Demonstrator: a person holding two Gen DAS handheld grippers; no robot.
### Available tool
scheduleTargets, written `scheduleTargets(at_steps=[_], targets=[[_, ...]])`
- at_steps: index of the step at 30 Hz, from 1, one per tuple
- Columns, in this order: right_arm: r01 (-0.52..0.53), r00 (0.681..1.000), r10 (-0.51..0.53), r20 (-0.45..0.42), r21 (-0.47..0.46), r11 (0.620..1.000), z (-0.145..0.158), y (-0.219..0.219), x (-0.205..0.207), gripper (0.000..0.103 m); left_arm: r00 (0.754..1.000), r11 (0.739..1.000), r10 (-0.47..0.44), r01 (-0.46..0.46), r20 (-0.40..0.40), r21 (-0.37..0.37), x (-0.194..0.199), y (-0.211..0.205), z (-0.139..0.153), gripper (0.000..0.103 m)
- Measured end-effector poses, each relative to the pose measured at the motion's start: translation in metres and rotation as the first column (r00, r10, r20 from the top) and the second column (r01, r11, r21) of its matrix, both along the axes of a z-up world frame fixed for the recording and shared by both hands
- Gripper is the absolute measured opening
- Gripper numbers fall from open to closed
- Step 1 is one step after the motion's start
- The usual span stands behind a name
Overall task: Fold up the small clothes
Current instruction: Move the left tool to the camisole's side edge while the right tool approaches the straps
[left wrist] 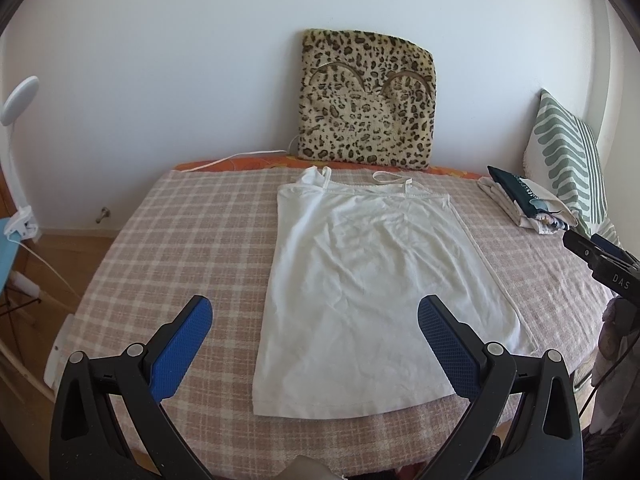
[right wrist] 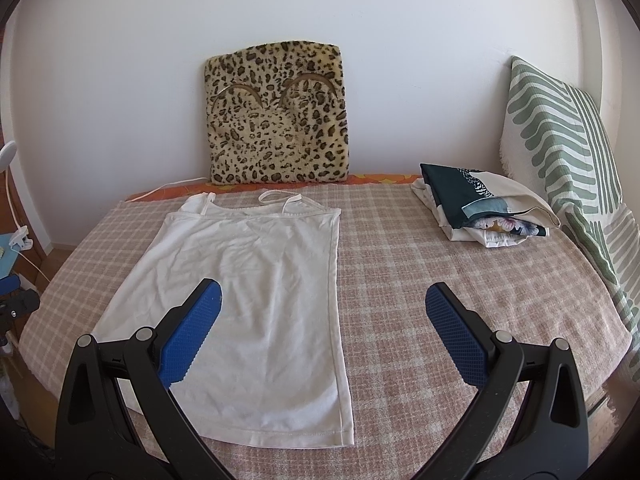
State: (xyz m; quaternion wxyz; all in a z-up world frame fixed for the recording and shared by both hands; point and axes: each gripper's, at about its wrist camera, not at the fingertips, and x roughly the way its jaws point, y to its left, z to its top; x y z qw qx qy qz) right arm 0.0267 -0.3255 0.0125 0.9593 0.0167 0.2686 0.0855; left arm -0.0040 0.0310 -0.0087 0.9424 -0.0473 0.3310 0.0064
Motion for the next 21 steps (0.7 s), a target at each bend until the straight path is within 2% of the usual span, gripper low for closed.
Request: scheduleTargets(at_steps=[7,11,13,15,17,21], targets=[[-0.037,0.999,0.037,-0.014,0.023,0.999,0.007,0.016,0.002,0.103,1.0,1.0,-0.014,0.013,-0.021,-0.027,-0.004,0.017,-0.011,0.101],[-0.064,0.998,0.065,-0.022,0.041,0.997,0.008,0.024,0.004,0.103,0.997,0.996,-0.061,0.058,-0.053,-0.066,-0.006,0.028,-0.022,0.082],[-0.073,0.997,0.074,-0.022,0.036,0.997,0.008,0.03,0.005,0.103,0.994,0.995,-0.073,0.067,-0.08,-0.081,-0.006,0.036,-0.027,0.078],[-0.088,0.996,0.089,-0.024,0.032,0.996,0.008,0.036,0.007,0.103,0.992,0.994,-0.067,0.057,-0.107,-0.094,-0.004,0.046,-0.031,0.077],[-0.112,0.993,0.114,-0.033,0.047,0.993,0.007,0.041,0.01,0.103,0.991,0.992,-0.059,0.044,-0.123,-0.12,-0.004,0.055,-0.036,0.068],[-0.154,0.986,0.158,-0.049,0.075,0.985,0.008,0.056,0.02,0.103,0.985,0.981,-0.073,0.043,-0.155,-0.187,-0.003,0.069,-0.049,0.064]])
